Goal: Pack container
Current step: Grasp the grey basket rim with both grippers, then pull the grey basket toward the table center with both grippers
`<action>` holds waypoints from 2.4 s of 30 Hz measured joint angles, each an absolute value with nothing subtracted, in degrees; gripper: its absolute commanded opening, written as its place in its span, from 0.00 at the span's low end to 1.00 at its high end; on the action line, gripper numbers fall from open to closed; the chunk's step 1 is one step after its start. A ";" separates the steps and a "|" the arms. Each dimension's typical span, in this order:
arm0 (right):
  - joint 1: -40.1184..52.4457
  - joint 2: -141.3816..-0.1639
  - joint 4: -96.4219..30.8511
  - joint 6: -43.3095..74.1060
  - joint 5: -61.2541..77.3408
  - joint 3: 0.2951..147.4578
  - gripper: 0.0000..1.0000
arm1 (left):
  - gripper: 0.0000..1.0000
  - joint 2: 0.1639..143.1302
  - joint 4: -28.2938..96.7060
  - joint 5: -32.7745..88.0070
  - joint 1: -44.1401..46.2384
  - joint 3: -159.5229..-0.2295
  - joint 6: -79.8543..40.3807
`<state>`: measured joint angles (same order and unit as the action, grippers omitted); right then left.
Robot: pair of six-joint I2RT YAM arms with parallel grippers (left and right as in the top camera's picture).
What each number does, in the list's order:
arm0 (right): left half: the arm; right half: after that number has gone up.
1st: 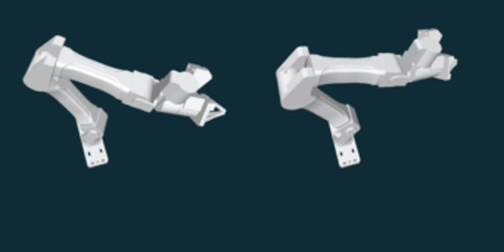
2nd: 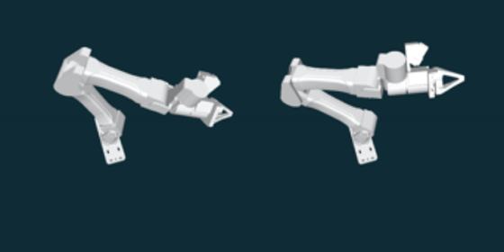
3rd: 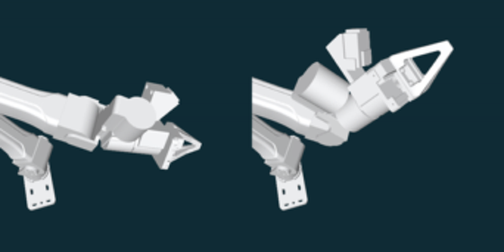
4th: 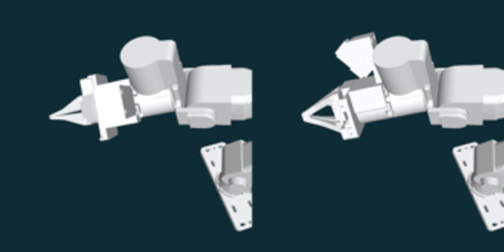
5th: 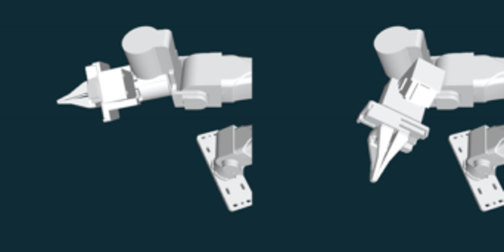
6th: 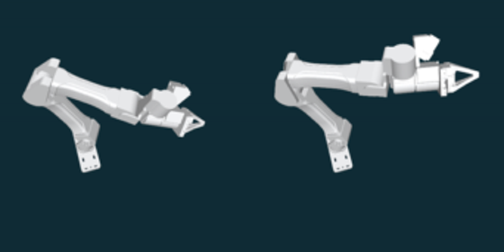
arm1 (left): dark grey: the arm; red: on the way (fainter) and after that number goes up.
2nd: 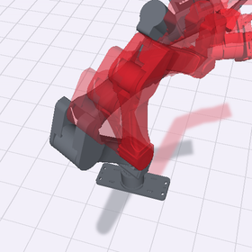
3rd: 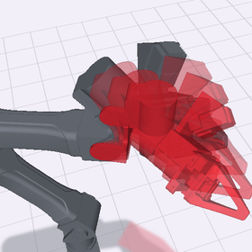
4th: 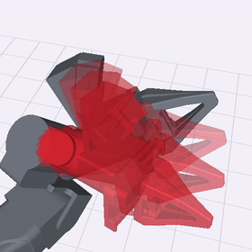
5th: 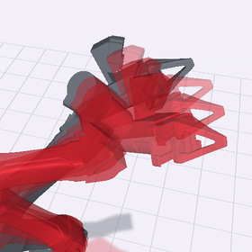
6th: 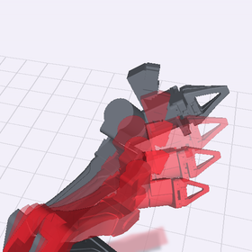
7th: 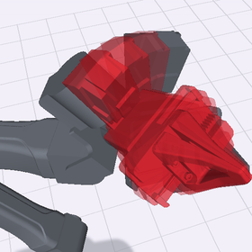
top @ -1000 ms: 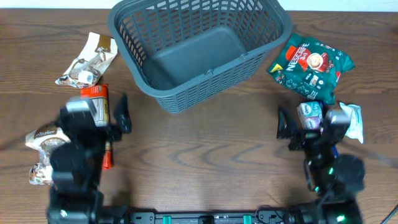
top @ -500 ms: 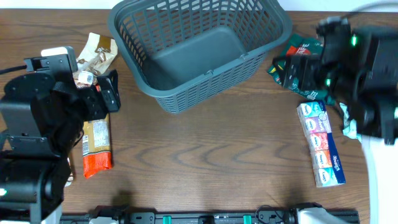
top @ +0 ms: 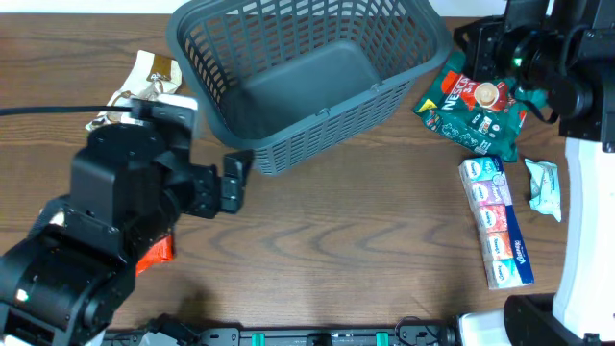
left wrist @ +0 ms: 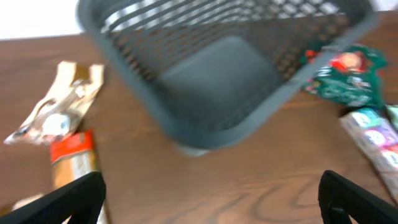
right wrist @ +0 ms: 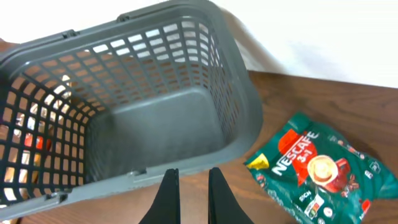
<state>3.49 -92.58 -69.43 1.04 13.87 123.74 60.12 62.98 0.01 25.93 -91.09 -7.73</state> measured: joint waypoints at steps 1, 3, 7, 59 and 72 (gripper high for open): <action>3.31 -92.90 -69.28 1.04 14.26 123.83 0.01 | 0.99 60.12 62.63 0.01 26.76 -91.11 -7.73; 3.25 -93.62 -69.25 1.04 15.07 123.94 0.01 | 1.00 60.12 62.19 0.01 28.27 -91.11 -7.73; 3.22 -95.90 -69.43 1.06 16.88 124.03 0.01 | 0.68 60.29 61.98 -0.01 29.17 -91.11 -8.32; 3.25 -108.38 -72.44 -4.71 19.70 124.03 0.01 | 0.06 80.14 67.09 1.10 34.61 -90.70 -8.80; 3.53 -112.27 -71.50 -5.98 20.21 124.20 0.01 | 0.06 83.96 67.07 1.08 34.61 -90.56 -8.71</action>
<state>3.53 -112.27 -71.50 -5.98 20.21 124.20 83.96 67.07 1.08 34.61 -90.56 -8.71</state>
